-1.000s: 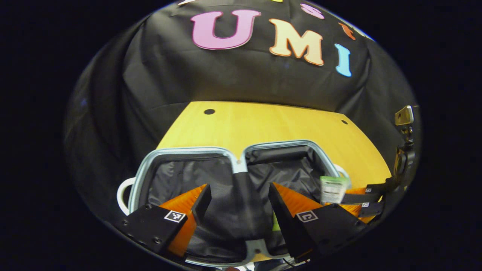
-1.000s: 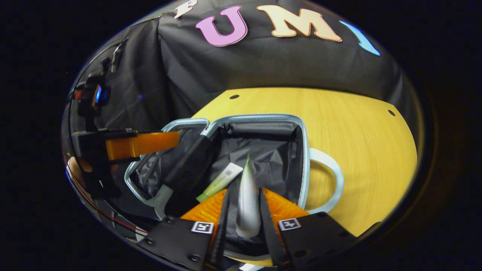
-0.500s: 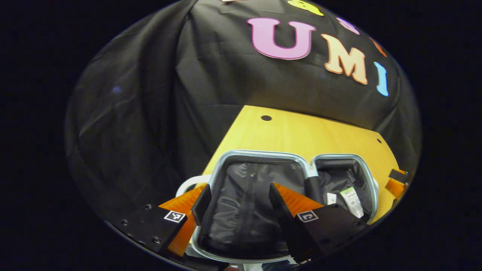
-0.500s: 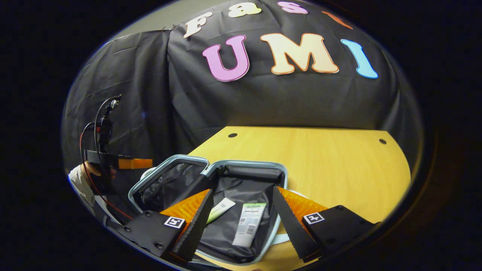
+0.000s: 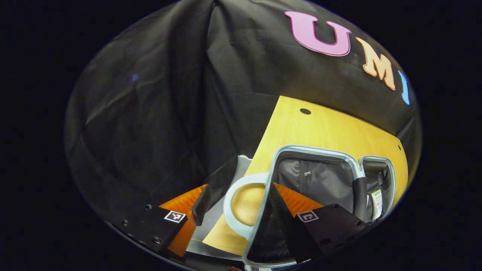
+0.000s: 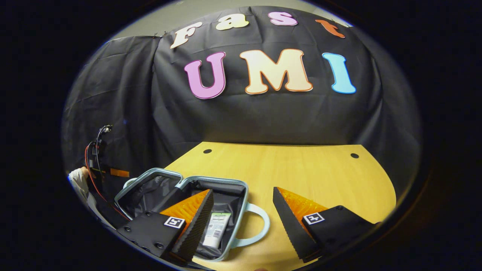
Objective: First open the suitcase, pack the skin care products into it, and then close the suitcase.
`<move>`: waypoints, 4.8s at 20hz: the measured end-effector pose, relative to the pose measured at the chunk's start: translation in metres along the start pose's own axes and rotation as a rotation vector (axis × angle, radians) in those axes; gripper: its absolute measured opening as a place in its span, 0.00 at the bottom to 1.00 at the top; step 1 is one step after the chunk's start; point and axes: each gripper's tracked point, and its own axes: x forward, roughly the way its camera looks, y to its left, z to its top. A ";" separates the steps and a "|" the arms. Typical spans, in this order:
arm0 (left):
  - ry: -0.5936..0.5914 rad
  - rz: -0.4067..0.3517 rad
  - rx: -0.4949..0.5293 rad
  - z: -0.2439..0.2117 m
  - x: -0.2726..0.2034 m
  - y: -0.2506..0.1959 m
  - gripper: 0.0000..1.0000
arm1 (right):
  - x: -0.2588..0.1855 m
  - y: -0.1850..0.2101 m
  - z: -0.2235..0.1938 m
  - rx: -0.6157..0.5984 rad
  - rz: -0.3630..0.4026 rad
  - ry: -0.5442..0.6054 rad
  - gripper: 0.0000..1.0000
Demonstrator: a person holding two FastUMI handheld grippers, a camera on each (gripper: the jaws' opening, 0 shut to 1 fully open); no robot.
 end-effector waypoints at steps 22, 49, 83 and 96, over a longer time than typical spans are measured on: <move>0.076 -0.027 -0.024 0.018 -0.021 0.040 0.01 | -0.033 -0.027 0.007 -0.027 -0.068 -0.062 0.98; -0.294 -0.318 0.127 0.127 -0.252 -0.236 0.00 | -0.086 -0.102 0.046 -0.018 0.115 -0.172 0.98; -0.467 -0.497 0.160 0.070 -0.271 -0.483 0.76 | -0.131 -0.222 0.118 0.012 0.046 -0.327 0.98; -0.851 -0.532 0.243 0.136 -0.408 -0.532 0.97 | -0.189 -0.235 0.224 0.019 -0.085 -0.601 0.97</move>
